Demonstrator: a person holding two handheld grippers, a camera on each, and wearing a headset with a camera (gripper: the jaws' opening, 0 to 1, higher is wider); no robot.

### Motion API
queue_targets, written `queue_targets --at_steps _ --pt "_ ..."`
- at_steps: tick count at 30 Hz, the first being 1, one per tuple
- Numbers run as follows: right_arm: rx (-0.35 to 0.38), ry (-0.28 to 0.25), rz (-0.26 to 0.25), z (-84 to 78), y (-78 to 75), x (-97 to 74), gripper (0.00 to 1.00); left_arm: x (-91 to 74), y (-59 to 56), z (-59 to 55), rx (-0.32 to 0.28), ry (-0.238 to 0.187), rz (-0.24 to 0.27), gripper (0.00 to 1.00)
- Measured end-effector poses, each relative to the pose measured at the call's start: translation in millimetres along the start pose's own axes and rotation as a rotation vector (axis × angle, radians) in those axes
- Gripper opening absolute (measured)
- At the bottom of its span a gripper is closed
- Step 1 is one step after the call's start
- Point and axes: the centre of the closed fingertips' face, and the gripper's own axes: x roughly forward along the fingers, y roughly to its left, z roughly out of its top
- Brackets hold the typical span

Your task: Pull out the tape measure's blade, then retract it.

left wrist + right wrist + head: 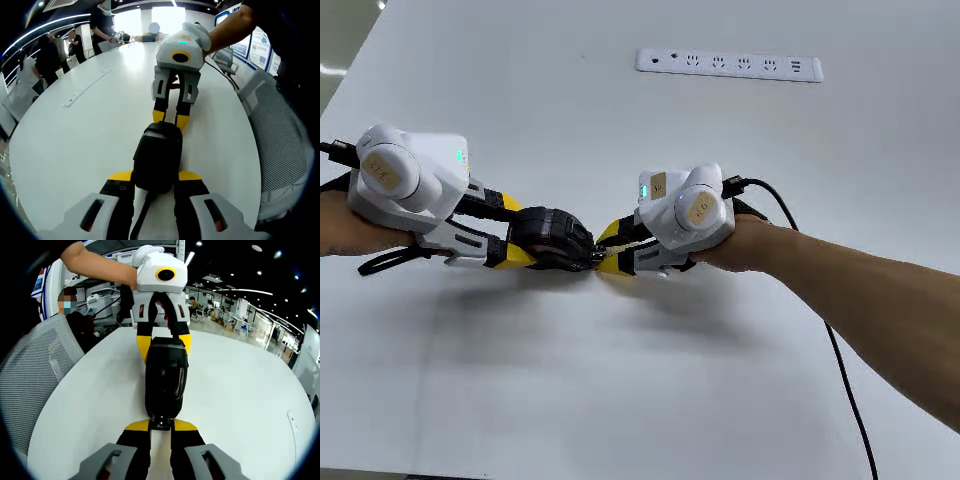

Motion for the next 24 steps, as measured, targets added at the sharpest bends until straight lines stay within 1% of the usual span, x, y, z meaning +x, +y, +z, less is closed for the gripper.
queue_targets --at_steps 5,24 --pt "0.000 0.006 0.000 -0.9 -0.4 0.0 0.11 -0.1 0.2 -0.3 -0.009 -0.003 0.001 0.25" --pt "-0.008 0.018 0.004 -1.8 0.1 -2.3 0.10 -1.3 -0.6 -0.4 -0.012 0.002 -0.005 0.24"
